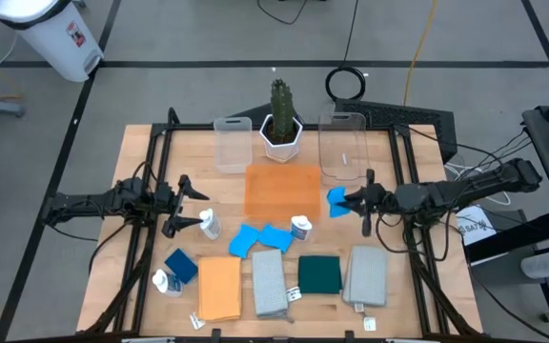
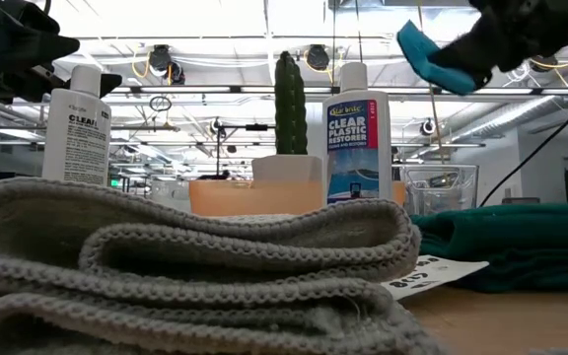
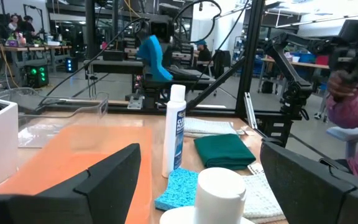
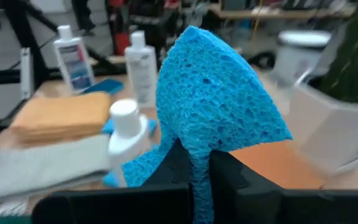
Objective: Pick & Place Kitchen Items
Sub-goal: Put the blue sponge into the white bin
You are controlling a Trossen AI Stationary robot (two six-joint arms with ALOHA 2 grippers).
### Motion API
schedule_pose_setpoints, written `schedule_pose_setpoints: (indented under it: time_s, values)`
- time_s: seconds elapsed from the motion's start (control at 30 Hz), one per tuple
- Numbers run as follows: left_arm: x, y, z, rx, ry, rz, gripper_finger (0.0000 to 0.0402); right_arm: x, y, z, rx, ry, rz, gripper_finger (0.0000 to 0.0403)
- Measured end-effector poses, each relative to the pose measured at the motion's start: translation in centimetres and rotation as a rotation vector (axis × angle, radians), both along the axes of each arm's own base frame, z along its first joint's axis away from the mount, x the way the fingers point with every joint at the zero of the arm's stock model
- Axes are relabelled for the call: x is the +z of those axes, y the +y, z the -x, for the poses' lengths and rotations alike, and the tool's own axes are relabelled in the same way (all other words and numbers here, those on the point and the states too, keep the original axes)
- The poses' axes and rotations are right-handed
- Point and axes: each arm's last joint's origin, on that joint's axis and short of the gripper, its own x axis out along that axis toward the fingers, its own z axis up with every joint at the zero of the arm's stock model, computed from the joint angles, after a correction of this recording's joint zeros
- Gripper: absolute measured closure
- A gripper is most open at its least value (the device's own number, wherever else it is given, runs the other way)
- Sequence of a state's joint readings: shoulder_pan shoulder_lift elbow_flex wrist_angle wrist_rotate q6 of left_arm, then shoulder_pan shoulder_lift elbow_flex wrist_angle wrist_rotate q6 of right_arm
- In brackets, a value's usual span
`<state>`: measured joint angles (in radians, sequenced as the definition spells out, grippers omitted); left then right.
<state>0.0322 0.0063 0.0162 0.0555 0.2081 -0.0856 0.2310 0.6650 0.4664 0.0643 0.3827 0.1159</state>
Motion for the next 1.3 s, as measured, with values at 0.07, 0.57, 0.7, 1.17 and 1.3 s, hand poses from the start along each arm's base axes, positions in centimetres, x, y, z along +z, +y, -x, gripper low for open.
schedule_pose_setpoints:
  time_s: [0.07, 0.57, 0.7, 1.17, 1.3]
  values:
    - [0.0, 0.0, 0.0, 0.000, 0.000, 0.000, 0.0064, 0.4, -0.1, 0.0, -0.042, -0.033, 0.042, 0.0399]
    - [2.2, 0.1, 0.4, 0.095, -0.272, -0.248, 0.0064, 0.8, -2.8, -1.2, -0.223, -0.053, 0.202, 0.0399]
    - [3.1, 0.1, 0.7, 0.066, -0.356, -0.151, 0.0064, 0.7, -3.3, -2.0, -0.238, -0.071, 0.221, 0.0399]
    - [3.0, 0.8, 0.6, 0.264, -0.315, 0.118, 0.0064, -0.5, -4.2, -4.8, -0.204, -0.129, 0.371, 0.0399]
    - [3.3, 1.3, 0.7, 0.442, -0.355, 0.193, 0.0064, -0.9, -4.6, -5.5, -0.215, -0.117, 0.465, 0.0399]
